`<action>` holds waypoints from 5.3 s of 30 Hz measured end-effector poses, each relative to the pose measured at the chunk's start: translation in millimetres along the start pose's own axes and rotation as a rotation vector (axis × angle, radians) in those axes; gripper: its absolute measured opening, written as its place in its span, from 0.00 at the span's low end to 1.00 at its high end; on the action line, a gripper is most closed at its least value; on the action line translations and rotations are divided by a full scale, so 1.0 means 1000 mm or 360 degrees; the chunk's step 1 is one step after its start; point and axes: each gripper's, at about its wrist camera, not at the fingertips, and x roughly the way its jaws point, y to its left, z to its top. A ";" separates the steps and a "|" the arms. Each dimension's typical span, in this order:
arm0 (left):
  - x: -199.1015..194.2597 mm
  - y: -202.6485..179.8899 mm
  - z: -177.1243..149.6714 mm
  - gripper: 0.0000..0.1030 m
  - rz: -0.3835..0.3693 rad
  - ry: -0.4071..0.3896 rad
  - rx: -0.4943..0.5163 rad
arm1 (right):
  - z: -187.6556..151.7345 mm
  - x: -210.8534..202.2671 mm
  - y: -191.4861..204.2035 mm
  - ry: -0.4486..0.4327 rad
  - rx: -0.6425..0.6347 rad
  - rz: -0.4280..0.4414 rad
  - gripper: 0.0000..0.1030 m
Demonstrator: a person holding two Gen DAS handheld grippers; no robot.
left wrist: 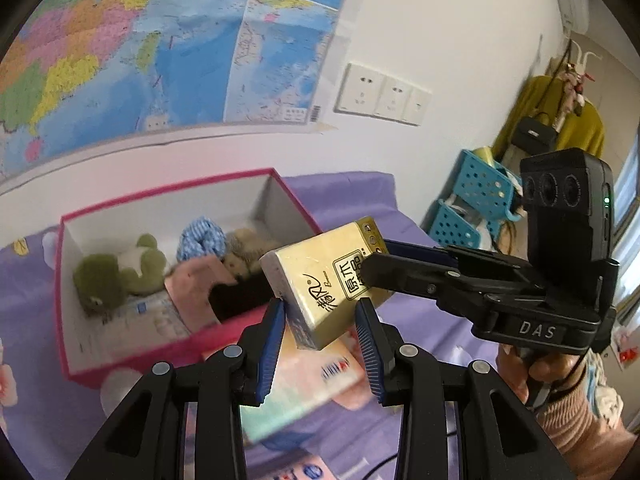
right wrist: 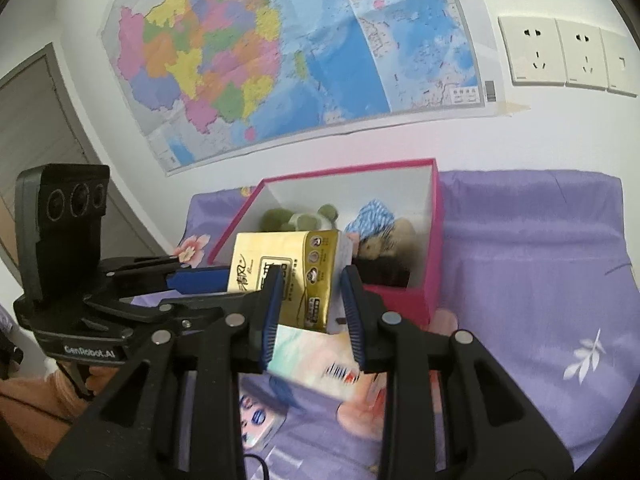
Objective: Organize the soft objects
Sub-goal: 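Lift the yellow tissue pack and carry it over the pink box, then lower the yellow pack into the box and open the right tool, then move the right tool toward the pink floral pack on the bedspread, then close the right tool on the pink floral tissue pack and lift it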
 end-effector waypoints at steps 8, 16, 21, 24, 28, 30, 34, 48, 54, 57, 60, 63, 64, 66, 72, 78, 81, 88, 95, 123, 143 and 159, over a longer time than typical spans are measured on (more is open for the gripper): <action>0.024 0.014 0.022 0.35 0.0049 0.0039 -0.0041 | 0.021 0.025 -0.016 0.0004 0.0019 -0.0068 0.32; 0.057 0.033 0.032 0.35 0.0094 0.0117 -0.0136 | 0.028 0.054 -0.034 0.0078 0.0043 -0.0140 0.32; 0.075 0.040 0.035 0.35 0.0115 0.0168 -0.0178 | 0.032 0.067 -0.043 0.0107 0.0051 -0.0183 0.32; 0.083 0.044 0.036 0.34 0.0112 0.0190 -0.0202 | 0.032 0.073 -0.050 0.0115 0.0079 -0.0215 0.32; 0.093 0.047 0.034 0.37 0.0160 0.0226 -0.0207 | 0.030 0.074 -0.057 0.0096 0.0126 -0.0270 0.32; 0.093 0.046 0.030 0.37 0.0176 0.0223 -0.0189 | 0.028 0.070 -0.056 0.0072 0.0121 -0.0260 0.32; 0.086 0.048 0.023 0.37 0.0159 0.0207 -0.0186 | 0.024 0.059 -0.048 0.0039 0.0078 -0.0267 0.32; 0.002 0.027 -0.019 0.43 0.0046 -0.0027 -0.0046 | -0.010 0.014 -0.015 0.0042 0.0059 -0.0016 0.32; -0.019 0.027 -0.049 0.46 0.0040 -0.0037 -0.0029 | -0.035 0.002 0.003 0.0070 0.0039 0.0059 0.35; -0.027 0.029 -0.065 0.46 0.0052 -0.0025 -0.0034 | -0.049 0.003 0.011 0.0110 0.0031 0.0094 0.35; -0.030 0.032 -0.081 0.46 0.0053 0.0005 -0.0060 | -0.065 0.008 0.019 0.0166 0.0012 0.0116 0.35; -0.030 0.034 -0.096 0.46 0.0076 0.0036 -0.0087 | -0.080 0.014 0.020 0.0228 0.0043 0.0151 0.35; -0.029 0.035 -0.102 0.46 0.0078 0.0052 -0.0099 | -0.084 0.016 0.020 0.0243 0.0053 0.0154 0.35; -0.027 0.038 -0.113 0.46 0.0073 0.0081 -0.0128 | -0.091 0.020 0.018 0.0271 0.0090 0.0167 0.35; -0.017 0.045 -0.142 0.46 0.0060 0.0192 -0.0212 | -0.110 0.028 0.019 0.0355 0.0143 0.0205 0.35; -0.012 0.045 -0.164 0.46 0.0026 0.0266 -0.0255 | -0.123 0.040 0.021 0.0436 0.0170 0.0214 0.35; -0.009 0.046 -0.171 0.46 0.0011 0.0291 -0.0283 | -0.128 0.045 0.023 0.0466 0.0169 0.0222 0.35; -0.004 0.045 -0.182 0.44 -0.0037 0.0313 -0.0327 | -0.137 0.055 0.027 0.0512 0.0177 0.0247 0.35; -0.003 0.044 -0.181 0.40 -0.0043 0.0317 -0.0316 | -0.146 0.061 0.026 0.0534 0.0214 0.0257 0.35; -0.012 0.025 -0.150 0.39 -0.0081 0.0223 -0.0244 | -0.129 0.034 0.030 0.0390 0.0157 0.0217 0.33; -0.018 0.014 -0.125 0.39 -0.0028 0.0128 -0.0144 | -0.107 0.021 0.028 0.0283 0.0107 0.0194 0.33; -0.020 0.009 -0.109 0.39 -0.0006 0.0056 -0.0095 | -0.091 0.011 0.023 0.0209 0.0092 0.0165 0.33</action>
